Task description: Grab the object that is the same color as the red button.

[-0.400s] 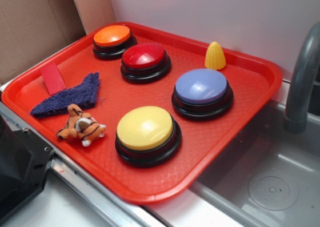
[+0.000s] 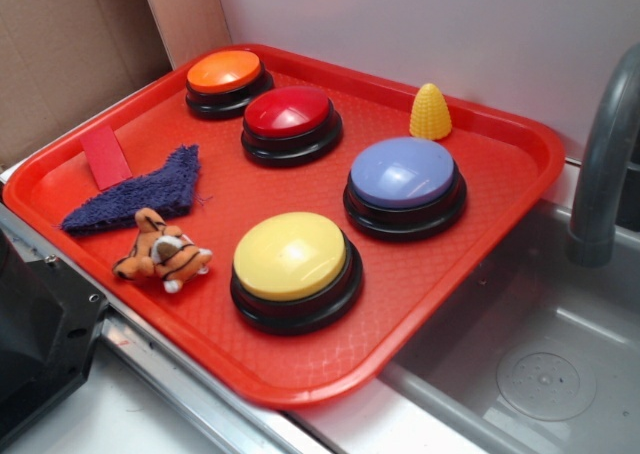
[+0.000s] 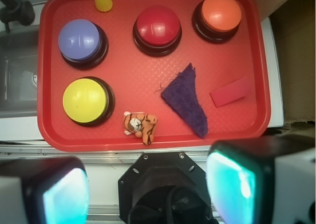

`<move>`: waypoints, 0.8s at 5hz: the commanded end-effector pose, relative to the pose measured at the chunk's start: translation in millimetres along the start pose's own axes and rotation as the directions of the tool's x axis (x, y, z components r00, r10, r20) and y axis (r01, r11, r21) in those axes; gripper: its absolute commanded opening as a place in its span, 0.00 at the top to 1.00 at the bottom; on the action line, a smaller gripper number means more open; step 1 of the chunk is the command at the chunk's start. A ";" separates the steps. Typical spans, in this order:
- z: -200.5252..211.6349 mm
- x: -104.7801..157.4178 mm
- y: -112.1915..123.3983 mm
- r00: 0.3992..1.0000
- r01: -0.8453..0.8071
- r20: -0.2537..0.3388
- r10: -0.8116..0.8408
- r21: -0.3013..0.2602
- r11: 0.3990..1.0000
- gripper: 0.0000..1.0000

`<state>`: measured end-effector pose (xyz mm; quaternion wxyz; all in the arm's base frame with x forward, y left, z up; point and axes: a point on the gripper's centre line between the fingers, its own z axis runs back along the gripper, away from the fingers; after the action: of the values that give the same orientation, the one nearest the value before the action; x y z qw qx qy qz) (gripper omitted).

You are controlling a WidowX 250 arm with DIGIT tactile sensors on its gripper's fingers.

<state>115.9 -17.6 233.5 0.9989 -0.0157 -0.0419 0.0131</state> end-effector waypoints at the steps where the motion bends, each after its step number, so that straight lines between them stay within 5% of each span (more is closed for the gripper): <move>1: -48.6 34.6 66.0 0.961 -0.276 -0.009 0.276 -0.007 0.961 0.00; 2: -65.5 41.4 87.0 0.925 -0.380 0.011 0.380 0.010 0.925 0.00; 4: -111.9 39.1 117.6 0.688 -0.721 0.154 0.709 0.028 0.693 0.00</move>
<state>165.5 91.2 116.4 0.9143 0.0094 -0.0807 0.3968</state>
